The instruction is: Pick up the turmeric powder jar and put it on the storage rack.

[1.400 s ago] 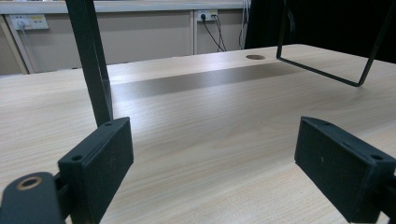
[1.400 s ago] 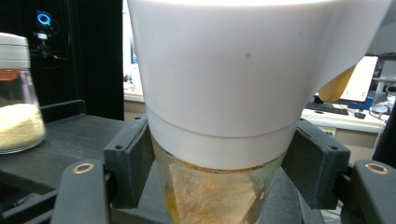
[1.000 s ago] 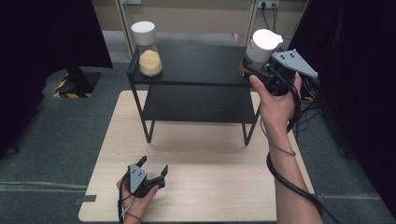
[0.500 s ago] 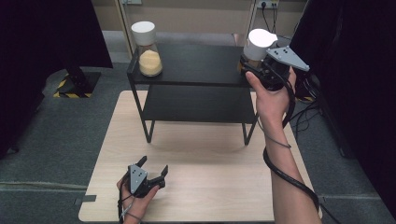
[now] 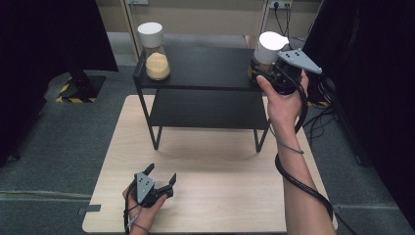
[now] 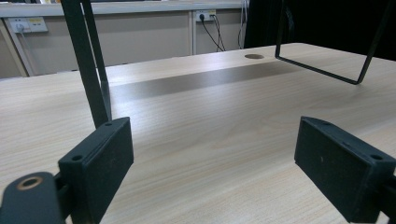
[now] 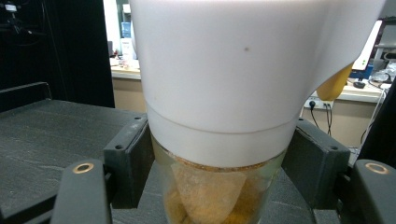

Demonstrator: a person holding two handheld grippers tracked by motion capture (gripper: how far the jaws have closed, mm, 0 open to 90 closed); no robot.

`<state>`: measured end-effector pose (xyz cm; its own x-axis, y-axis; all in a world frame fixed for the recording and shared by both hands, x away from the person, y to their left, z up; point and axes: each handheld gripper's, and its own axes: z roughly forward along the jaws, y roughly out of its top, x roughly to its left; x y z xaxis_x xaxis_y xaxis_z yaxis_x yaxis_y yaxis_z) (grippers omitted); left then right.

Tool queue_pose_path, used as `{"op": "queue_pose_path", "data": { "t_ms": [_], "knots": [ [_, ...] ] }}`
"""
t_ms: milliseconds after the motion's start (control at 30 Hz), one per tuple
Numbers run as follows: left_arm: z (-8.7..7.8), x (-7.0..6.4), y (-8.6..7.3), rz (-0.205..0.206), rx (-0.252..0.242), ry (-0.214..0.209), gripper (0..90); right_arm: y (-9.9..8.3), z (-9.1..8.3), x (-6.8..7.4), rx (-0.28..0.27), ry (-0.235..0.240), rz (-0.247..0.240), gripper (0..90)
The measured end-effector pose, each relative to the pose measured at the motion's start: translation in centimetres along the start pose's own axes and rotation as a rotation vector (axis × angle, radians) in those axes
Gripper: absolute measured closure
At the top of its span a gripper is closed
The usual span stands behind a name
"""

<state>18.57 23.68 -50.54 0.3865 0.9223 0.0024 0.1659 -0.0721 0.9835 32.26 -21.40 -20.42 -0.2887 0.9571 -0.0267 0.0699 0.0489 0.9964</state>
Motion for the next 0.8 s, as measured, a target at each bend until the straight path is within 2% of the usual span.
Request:
{"op": "queue_pose_path", "data": {
  "t_ms": [200, 433, 800],
  "knots": [
    [0.0, 0.0, 0.0, -0.002, 0.002, 0.000, 11.4, -0.1, 0.3, 0.0, -0.004, 0.000, -0.002, 30.6],
    [0.0, 0.0, 0.0, 0.005, 0.001, -0.001, 11.4, -0.3, 0.7, -0.2, -0.009, 0.002, 0.024, 30.5],
    [0.1, 0.0, 0.0, 0.006, 0.001, -0.002, 11.4, -0.2, 1.3, -0.1, -0.004, -0.001, 0.024, 30.3]
  ]
}}
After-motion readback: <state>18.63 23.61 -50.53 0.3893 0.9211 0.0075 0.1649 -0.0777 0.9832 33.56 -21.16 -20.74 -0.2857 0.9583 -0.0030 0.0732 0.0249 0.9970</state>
